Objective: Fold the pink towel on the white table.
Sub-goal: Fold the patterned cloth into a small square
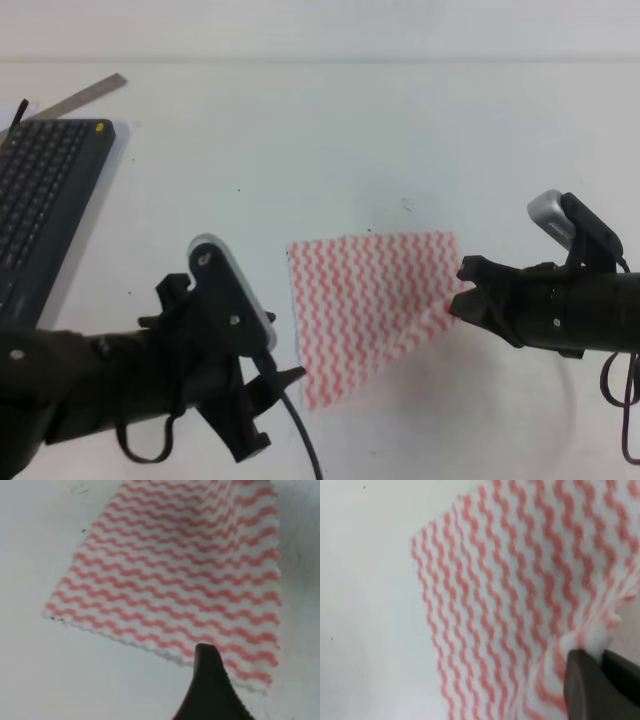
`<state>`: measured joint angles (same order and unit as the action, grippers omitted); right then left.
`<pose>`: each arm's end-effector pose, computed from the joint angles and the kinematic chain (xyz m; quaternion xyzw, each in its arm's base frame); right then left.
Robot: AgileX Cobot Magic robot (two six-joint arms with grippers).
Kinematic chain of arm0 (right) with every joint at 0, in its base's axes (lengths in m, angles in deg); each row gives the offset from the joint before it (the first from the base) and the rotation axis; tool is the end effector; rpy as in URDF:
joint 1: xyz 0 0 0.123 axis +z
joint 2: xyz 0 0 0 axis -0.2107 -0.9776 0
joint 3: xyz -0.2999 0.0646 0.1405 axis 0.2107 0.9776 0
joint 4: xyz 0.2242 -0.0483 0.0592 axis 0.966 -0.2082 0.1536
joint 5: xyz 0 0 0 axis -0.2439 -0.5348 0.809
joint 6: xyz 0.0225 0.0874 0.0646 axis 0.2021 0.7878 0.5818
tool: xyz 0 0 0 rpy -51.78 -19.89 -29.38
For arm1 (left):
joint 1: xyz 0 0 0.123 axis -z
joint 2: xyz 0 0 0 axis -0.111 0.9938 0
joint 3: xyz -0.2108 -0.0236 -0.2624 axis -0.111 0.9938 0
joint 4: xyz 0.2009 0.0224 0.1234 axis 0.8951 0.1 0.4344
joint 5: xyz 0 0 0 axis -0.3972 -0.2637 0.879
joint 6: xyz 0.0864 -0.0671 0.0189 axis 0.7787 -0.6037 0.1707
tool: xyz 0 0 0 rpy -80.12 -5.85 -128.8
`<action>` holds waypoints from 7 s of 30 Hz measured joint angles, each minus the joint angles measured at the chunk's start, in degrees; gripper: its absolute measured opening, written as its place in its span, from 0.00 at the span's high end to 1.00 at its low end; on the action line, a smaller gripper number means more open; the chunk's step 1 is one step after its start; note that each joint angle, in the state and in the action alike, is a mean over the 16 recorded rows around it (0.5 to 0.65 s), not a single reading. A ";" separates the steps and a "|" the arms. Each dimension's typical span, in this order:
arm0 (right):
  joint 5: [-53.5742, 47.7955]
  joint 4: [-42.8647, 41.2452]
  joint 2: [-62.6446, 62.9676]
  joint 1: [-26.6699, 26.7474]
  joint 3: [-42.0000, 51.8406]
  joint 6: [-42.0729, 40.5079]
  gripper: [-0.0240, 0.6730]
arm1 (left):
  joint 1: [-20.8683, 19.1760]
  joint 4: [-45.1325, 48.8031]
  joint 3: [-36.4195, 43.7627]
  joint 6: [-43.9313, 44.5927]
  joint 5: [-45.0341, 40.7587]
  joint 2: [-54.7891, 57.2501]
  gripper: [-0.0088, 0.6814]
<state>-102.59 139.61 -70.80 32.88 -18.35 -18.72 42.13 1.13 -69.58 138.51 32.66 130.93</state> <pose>0.2599 0.1378 0.2385 0.1438 0.9032 0.3372 0.2234 0.1742 -0.1534 0.2693 0.5218 0.7297 -0.1143 0.4268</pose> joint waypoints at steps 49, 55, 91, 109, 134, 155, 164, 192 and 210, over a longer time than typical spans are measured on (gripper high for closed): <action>-0.63 15.19 -2.68 0.00 -2.73 -16.90 0.97 | 4.74 -10.79 -7.14 19.38 -0.32 20.17 0.92; -0.68 15.19 -3.58 0.00 -2.85 -17.46 0.97 | 4.74 -12.23 -7.59 22.25 0.02 22.01 0.92; -4.93 15.19 -5.36 -3.25 -5.02 -18.03 0.97 | 4.74 -23.54 -9.11 35.47 -0.57 23.04 0.93; -5.06 15.64 -5.41 -3.43 -5.02 -18.08 0.97 | 5.41 -23.56 -13.93 26.81 0.35 25.76 0.93; -5.27 15.64 -5.31 -3.45 -5.02 -18.30 0.97 | 7.55 -23.62 -13.98 27.36 10.26 27.81 0.96; -4.31 15.19 -5.43 -3.43 -5.02 -19.08 0.97 | 7.31 -23.61 -17.52 27.78 14.58 26.58 0.98; -2.52 15.19 -5.37 -3.43 -5.02 -19.75 0.97 | 6.23 -23.59 -19.56 27.78 14.87 27.90 0.99; -1.05 15.19 -7.68 -3.43 -6.16 -20.14 0.97 | 3.30 -23.65 -24.94 26.72 13.94 33.04 0.99; 1.03 15.64 -7.67 -3.44 -7.80 -21.14 0.97 | 1.84 -23.65 -26.90 26.59 13.29 34.52 0.99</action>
<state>-101.56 155.25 -78.48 29.44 -26.16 -39.86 43.97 -22.51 -96.48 165.10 45.95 165.45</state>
